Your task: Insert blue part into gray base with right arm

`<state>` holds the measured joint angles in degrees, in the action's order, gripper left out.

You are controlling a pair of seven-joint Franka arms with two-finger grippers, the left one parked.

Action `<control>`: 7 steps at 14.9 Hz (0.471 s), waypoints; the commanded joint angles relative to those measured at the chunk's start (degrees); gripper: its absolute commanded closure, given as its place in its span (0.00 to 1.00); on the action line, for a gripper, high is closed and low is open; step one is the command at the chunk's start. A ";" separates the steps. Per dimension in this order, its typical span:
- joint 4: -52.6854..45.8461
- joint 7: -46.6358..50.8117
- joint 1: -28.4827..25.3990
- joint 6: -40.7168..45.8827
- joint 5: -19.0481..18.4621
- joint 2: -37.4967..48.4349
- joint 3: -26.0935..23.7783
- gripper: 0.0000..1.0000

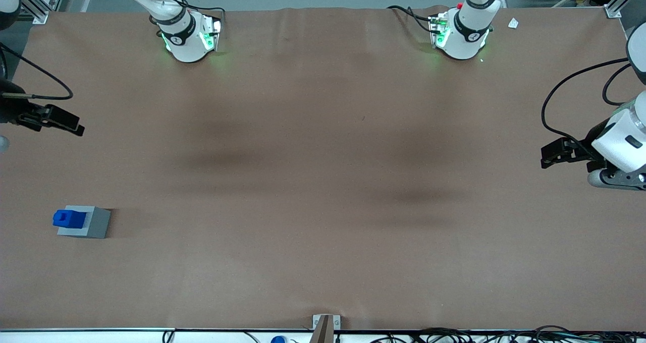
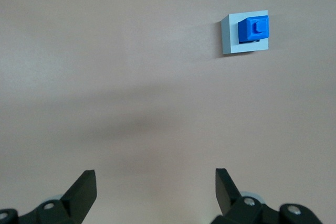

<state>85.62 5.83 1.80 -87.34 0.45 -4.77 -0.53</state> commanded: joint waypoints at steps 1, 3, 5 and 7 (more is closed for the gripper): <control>1.65 1.03 -1.10 -0.02 -1.25 2.39 0.18 0.00; 1.83 1.03 -1.10 0.42 -1.25 2.74 0.26 0.00; 2.00 0.94 -1.18 0.42 -1.25 3.18 0.35 0.00; 2.00 0.77 -1.27 0.51 -1.33 3.62 0.35 0.00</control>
<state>85.64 6.09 0.98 -86.73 -0.13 -3.41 -0.39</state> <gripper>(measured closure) 0.000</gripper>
